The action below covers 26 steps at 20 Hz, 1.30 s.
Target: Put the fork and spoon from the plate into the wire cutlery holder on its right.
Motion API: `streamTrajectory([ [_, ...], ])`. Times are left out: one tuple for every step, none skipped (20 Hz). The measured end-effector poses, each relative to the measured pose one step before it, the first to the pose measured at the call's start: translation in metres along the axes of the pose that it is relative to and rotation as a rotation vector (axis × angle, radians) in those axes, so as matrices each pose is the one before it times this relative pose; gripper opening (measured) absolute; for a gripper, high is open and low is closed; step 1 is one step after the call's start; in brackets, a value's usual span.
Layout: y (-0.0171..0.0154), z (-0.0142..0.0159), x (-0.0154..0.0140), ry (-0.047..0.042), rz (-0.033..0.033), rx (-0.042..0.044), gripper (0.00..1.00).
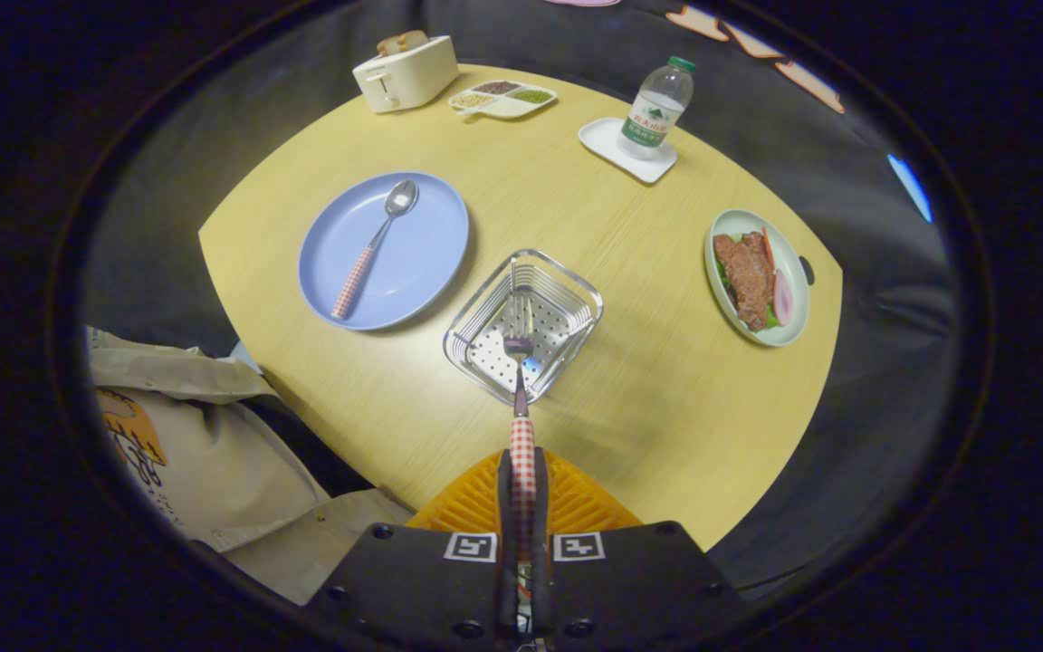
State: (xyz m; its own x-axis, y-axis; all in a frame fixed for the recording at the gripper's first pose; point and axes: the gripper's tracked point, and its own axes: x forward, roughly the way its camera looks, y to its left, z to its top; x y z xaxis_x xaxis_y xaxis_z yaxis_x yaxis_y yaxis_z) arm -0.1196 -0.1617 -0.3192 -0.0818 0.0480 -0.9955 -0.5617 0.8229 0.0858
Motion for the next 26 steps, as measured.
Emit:
streamTrajectory([
  [-0.00181,0.00245,0.00026,0.01421,-0.0003,-0.00061,0.09],
  [-0.001,0.00274,0.00096,0.01209,0.00125,0.0009,0.09],
  [0.00058,0.00117,0.00125,0.01483,0.00528,0.00032,0.09],
  [0.00118,0.00108,-0.00014,0.01678,0.00837,-0.0063,0.1],
  [0.00163,0.00097,-0.00067,0.01235,0.0072,-0.00775,0.12],
  [0.00111,0.00136,0.00064,0.01162,0.00625,-0.00655,0.12],
  [0.00102,0.00298,0.00194,0.0063,0.00218,-0.00362,0.12],
  [-0.00008,0.00213,0.00106,0.00818,-0.00031,0.00098,0.12],
  [-0.00019,0.00097,0.00173,0.00635,-0.00234,0.00182,0.12],
  [-0.00027,0.00172,0.0013,0.00679,-0.00079,0.00372,0.12],
  [0.00075,-0.00058,0.00151,0.00593,0.00215,0.00414,0.12],
  [-0.00101,0.00046,0.00132,0.01096,-0.00163,0.00394,0.12],
  [0.0002,0.00179,-0.00021,-0.00059,0.00256,0.00479,0.16],
  [-0.00038,0.00231,0.00047,-0.00381,-0.00305,0.00563,0.16],
  [0.00008,0.00033,-0.00013,-0.00475,-0.00185,0.0038,0.25],
  [0.00097,0.00169,-0.001,-0.00989,0.00174,0.00628,0.34],
  [0.00122,0.00195,-0.00106,-0.01388,-0.00256,0.00476,0.44],
  [0.00014,0.00403,-0.00215,-0.02195,-0.00198,0.00628,0.53],
  [0.00347,0.00423,-0.00194,-0.03011,0.00552,0.01165,0.62],
  [0.00215,0.00376,0.00029,-0.0319,0.0028,0.01871,0.72],
  [0.00308,0.00685,-0.00552,-0.03284,0.0015,0.02727,0.81],
  [0.0029,0.0049,-0.00083,-0.03075,0.00087,0.02376,0.9],
  [0.00393,0.0036,-0.00419,-0.03357,-0.00241,0.02,1.0],
  [0.00519,0.00628,-0.00224,-0.04111,0.00175,0.02096,0.99],
  [0.00785,0.0067,-0.00322,-0.04415,0.00784,0.02727,0.99],
  [0.0098,0.00685,-0.00254,-0.04423,0.01258,0.03277,0.99],
])
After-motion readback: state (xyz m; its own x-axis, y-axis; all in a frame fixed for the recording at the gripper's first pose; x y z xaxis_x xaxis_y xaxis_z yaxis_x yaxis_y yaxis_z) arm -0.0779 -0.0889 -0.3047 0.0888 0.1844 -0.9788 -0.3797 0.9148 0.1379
